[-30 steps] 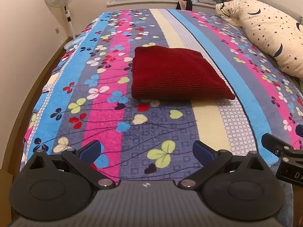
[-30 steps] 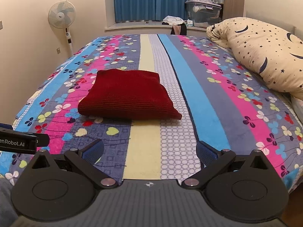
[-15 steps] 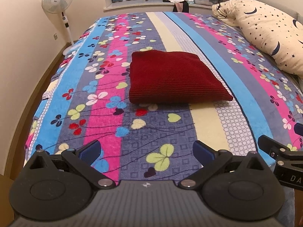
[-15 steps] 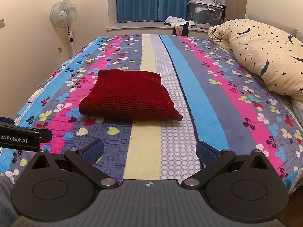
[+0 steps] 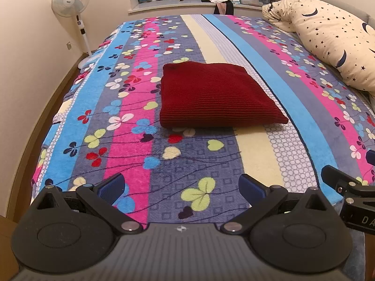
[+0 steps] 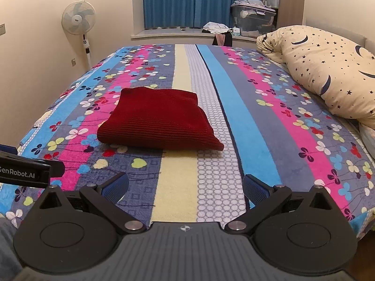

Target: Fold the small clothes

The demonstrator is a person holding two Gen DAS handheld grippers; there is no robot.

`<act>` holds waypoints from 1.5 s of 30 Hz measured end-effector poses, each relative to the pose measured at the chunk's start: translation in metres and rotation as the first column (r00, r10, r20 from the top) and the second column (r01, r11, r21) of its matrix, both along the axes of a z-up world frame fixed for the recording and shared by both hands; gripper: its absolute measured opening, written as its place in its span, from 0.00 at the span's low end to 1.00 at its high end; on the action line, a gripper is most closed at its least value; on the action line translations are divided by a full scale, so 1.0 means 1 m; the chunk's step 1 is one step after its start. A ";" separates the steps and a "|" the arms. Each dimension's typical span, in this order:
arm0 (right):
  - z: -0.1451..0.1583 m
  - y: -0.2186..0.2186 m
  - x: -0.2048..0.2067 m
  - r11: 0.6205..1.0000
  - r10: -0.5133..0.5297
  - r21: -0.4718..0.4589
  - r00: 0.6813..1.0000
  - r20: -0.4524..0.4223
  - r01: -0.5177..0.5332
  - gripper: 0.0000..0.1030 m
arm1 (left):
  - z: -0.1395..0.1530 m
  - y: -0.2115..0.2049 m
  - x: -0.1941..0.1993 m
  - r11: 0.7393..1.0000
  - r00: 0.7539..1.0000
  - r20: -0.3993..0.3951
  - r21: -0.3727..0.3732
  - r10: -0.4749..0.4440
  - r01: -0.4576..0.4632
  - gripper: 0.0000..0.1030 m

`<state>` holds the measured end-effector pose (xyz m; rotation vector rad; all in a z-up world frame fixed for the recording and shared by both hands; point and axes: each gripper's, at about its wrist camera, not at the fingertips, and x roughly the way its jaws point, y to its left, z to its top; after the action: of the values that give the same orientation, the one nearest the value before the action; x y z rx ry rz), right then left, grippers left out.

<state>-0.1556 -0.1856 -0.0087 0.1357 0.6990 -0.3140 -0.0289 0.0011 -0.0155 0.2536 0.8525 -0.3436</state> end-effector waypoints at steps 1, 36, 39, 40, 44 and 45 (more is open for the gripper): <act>0.000 0.000 0.000 1.000 -0.001 -0.001 1.000 0.000 0.001 0.99 | 0.000 0.000 0.000 1.000 1.000 0.000 -0.001 0.000 0.000 1.00; 0.003 0.001 0.000 1.000 0.000 -0.002 1.000 0.002 0.000 0.99 | -0.004 -0.003 0.001 1.000 1.000 -0.010 0.020 0.007 -0.006 1.00; 0.002 0.001 0.000 1.000 -0.001 -0.002 1.000 0.002 0.001 0.99 | -0.005 -0.004 0.001 1.000 1.000 -0.008 0.021 0.007 -0.007 1.00; 0.002 0.001 0.000 1.000 -0.001 -0.002 1.000 0.002 0.001 0.99 | -0.005 -0.004 0.001 1.000 1.000 -0.009 0.021 0.008 -0.008 1.00; 0.002 0.001 0.000 1.000 -0.001 -0.002 1.000 0.002 0.001 0.99 | -0.006 -0.004 0.001 1.000 1.000 -0.008 0.024 0.012 -0.011 1.00; 0.002 0.001 0.000 1.000 -0.002 -0.002 1.000 0.002 0.002 0.99 | -0.006 -0.004 0.001 1.000 1.000 -0.009 0.025 0.013 -0.013 1.00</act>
<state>-0.1553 -0.1846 -0.0065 0.1348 0.6963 -0.3160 -0.0278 -0.0029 -0.0217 0.2697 0.8672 -0.3224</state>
